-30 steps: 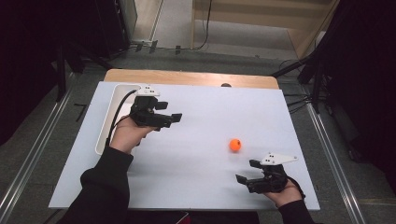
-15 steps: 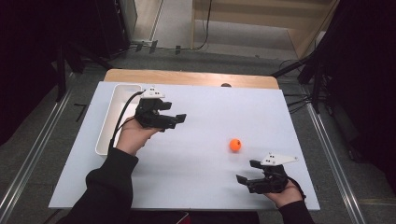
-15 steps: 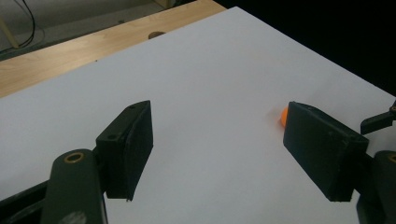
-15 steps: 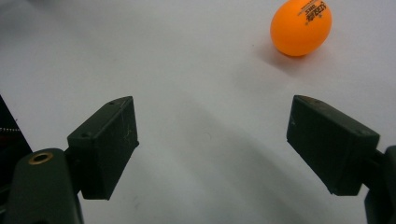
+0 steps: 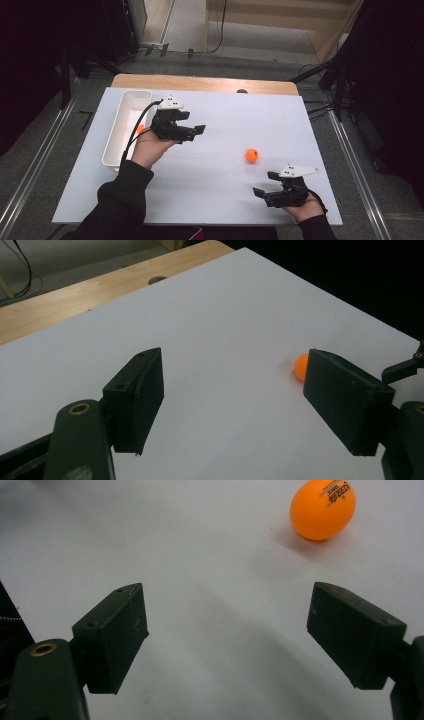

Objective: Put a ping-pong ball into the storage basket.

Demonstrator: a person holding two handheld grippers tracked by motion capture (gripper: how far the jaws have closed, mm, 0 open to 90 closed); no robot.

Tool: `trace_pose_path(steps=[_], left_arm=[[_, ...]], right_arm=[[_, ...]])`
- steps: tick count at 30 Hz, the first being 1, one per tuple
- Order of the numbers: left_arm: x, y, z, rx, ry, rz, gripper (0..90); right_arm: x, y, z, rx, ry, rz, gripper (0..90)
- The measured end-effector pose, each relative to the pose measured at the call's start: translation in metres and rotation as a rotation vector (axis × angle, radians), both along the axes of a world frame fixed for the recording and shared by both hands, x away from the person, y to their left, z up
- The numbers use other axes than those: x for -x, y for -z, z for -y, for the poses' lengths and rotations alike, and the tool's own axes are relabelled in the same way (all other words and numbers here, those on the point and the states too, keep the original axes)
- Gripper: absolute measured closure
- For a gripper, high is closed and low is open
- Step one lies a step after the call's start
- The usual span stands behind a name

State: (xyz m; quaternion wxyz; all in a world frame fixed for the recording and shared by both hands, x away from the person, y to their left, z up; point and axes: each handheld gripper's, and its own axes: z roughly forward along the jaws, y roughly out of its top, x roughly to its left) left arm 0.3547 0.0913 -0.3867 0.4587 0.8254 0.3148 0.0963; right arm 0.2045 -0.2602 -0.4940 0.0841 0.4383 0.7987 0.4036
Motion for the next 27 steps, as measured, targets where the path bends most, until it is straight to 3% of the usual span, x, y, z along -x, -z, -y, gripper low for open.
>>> trace_pose_path(steps=[16, 27], left_arm=[[0.006, 0.007, 0.014, 0.018, 0.018, 0.0, 24.6], [0.011, 0.015, 0.025, 0.005, 0.028, 0.013, 24.6]], right_arm=[[0.0, 0.0, 0.0, 0.001, 0.0, -0.001, 14.9], [0.0, 0.0, 0.0, 0.0, -0.001, -0.002, 14.9]])
